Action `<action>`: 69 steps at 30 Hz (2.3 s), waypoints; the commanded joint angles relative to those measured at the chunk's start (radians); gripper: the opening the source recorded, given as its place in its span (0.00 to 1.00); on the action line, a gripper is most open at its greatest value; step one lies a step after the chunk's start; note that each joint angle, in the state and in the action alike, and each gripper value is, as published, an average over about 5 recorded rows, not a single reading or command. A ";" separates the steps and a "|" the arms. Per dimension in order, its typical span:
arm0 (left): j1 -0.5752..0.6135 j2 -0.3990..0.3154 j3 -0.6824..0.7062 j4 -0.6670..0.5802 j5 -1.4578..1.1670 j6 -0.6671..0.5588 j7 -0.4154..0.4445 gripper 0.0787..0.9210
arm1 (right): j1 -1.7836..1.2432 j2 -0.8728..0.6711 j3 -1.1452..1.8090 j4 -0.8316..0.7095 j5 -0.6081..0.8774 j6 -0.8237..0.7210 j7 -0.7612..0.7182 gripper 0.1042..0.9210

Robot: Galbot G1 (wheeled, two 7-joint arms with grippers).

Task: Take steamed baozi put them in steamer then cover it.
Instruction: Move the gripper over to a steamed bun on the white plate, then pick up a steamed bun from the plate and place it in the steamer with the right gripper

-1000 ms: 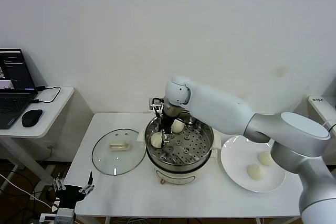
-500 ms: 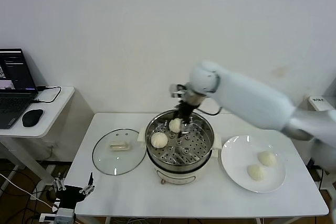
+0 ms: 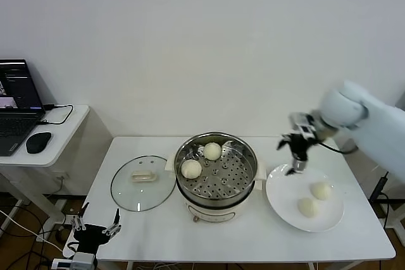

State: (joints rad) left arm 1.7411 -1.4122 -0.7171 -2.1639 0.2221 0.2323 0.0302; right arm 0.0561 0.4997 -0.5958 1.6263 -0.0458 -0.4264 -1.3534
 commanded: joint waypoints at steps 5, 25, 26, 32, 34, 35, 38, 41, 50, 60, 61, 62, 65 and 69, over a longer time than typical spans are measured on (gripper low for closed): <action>0.037 -0.010 0.012 -0.018 0.014 0.001 -0.004 0.88 | -0.606 -0.114 0.410 -0.014 -0.290 0.113 0.021 0.88; 0.052 -0.008 0.008 0.017 0.029 -0.003 -0.006 0.88 | -0.602 0.045 0.392 -0.174 -0.341 0.117 0.089 0.88; 0.053 -0.008 0.007 0.018 0.029 -0.003 -0.006 0.88 | -0.601 0.052 0.392 -0.179 -0.343 0.117 0.094 0.88; 0.052 -0.009 0.007 0.021 0.029 -0.003 -0.006 0.88 | -0.580 0.081 0.379 -0.202 -0.346 0.118 0.101 0.88; 0.050 -0.010 0.006 0.023 0.029 -0.003 -0.005 0.88 | -0.574 0.089 0.370 -0.207 -0.345 0.118 0.101 0.88; 0.049 -0.010 0.006 0.024 0.029 -0.003 -0.005 0.88 | -0.572 0.092 0.366 -0.209 -0.345 0.118 0.101 0.88; 0.048 -0.009 0.004 0.028 0.029 -0.003 -0.005 0.88 | -0.568 0.102 0.357 -0.215 -0.346 0.119 0.102 0.88; 0.047 -0.008 0.003 0.035 0.029 -0.003 -0.006 0.88 | -0.564 0.112 0.352 -0.227 -0.347 0.118 0.112 0.88; 0.042 -0.011 0.008 0.046 0.029 -0.003 -0.006 0.88 | -0.553 0.127 0.344 -0.259 -0.350 0.120 0.125 0.88; 0.027 -0.008 0.008 0.064 0.029 -0.003 -0.005 0.88 | -0.544 0.131 0.341 -0.280 -0.329 0.114 0.121 0.83; 0.025 -0.008 0.008 0.066 0.029 -0.003 -0.005 0.88 | -0.542 0.130 0.341 -0.282 -0.324 0.113 0.120 0.80; 0.023 -0.008 0.008 0.068 0.029 -0.003 -0.004 0.88 | -0.540 0.128 0.342 -0.283 -0.319 0.111 0.120 0.77; 0.017 -0.007 0.010 0.073 0.029 -0.003 -0.004 0.88 | -0.532 0.119 0.342 -0.283 -0.303 0.107 0.116 0.68; 0.009 -0.005 0.010 0.078 0.026 -0.003 -0.004 0.88 | -0.500 0.096 0.332 -0.267 -0.265 0.097 0.105 0.63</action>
State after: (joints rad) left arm 1.7561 -1.4190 -0.7074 -2.0897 0.2500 0.2292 0.0257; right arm -0.4767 0.6168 -0.2537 1.3521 -0.3594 -0.3190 -1.2402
